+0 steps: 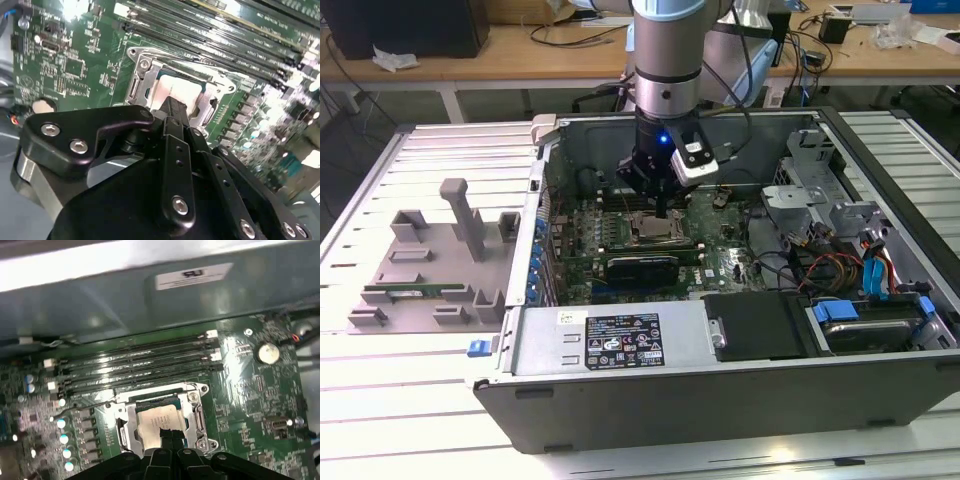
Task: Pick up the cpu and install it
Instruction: 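Close the cpu cover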
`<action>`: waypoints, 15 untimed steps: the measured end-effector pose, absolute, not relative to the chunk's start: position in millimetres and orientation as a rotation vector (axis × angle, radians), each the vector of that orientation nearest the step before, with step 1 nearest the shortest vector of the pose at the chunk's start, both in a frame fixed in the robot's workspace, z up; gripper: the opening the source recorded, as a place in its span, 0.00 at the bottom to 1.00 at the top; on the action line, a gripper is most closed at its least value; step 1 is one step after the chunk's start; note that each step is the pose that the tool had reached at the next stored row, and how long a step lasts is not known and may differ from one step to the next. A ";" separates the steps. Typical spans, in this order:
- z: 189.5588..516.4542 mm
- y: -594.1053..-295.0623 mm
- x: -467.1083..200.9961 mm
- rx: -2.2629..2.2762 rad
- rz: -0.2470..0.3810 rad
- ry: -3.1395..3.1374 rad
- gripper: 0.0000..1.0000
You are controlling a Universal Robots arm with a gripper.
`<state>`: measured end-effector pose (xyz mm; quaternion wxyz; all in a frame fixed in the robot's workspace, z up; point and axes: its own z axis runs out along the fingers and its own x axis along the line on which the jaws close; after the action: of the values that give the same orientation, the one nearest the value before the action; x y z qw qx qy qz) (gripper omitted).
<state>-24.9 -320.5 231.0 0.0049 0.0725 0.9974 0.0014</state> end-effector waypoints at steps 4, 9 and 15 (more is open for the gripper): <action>230.0 -320.5 -24.8 0.090 0.000 3.131 0.11; 229.7 -320.6 -24.9 -0.012 -0.010 3.133 0.11; 229.6 -320.5 -24.9 -0.013 -0.040 3.133 0.11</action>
<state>-24.9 -320.5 229.6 0.0041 -0.0041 0.9999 -0.0126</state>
